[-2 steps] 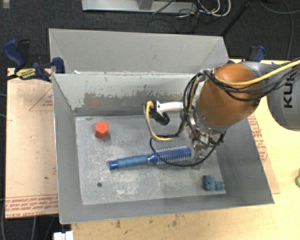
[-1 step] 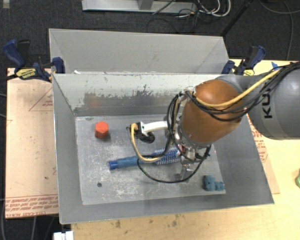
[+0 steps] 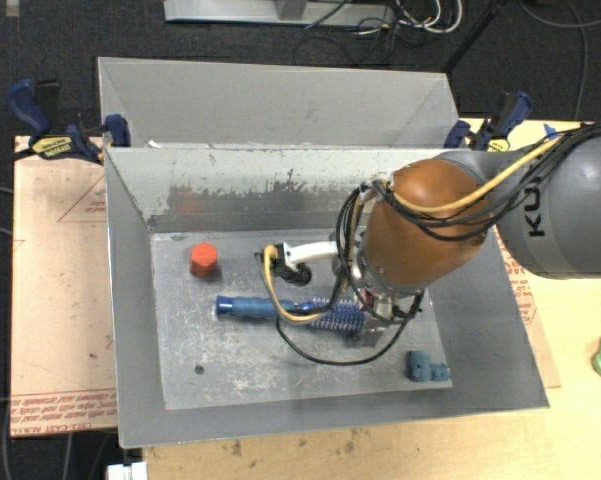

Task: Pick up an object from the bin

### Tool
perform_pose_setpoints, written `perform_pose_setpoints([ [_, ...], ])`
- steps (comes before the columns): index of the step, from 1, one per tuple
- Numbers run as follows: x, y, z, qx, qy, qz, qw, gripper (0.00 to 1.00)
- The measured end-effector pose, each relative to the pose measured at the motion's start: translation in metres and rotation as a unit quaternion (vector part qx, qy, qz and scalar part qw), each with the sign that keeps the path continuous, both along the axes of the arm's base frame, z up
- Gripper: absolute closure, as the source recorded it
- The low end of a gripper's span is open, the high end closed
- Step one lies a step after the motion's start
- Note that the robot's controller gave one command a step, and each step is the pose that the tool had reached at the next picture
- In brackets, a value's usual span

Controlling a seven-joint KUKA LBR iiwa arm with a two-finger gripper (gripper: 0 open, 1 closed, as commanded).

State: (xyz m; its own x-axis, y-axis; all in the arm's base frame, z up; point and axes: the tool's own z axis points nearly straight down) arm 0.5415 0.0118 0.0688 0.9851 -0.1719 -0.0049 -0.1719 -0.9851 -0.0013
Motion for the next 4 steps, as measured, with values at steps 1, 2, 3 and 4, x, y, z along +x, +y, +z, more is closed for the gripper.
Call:
perform_pose_setpoints([
  [1, 0.018, -0.048, 0.103, -0.001, -0.0049, 0.016, 0.9999, 1.0],
  [2, -0.009, -0.074, -0.004, -0.001, 0.0031, -0.053, 0.9986, 1.0],
  [3, 0.038, -0.146, 0.028, 0.007, -0.0023, -0.136, 0.9907, 1.0],
  [4, 0.052, -0.097, -0.001, 0.0, 0.0017, -0.275, 0.9613, 1.0],
])
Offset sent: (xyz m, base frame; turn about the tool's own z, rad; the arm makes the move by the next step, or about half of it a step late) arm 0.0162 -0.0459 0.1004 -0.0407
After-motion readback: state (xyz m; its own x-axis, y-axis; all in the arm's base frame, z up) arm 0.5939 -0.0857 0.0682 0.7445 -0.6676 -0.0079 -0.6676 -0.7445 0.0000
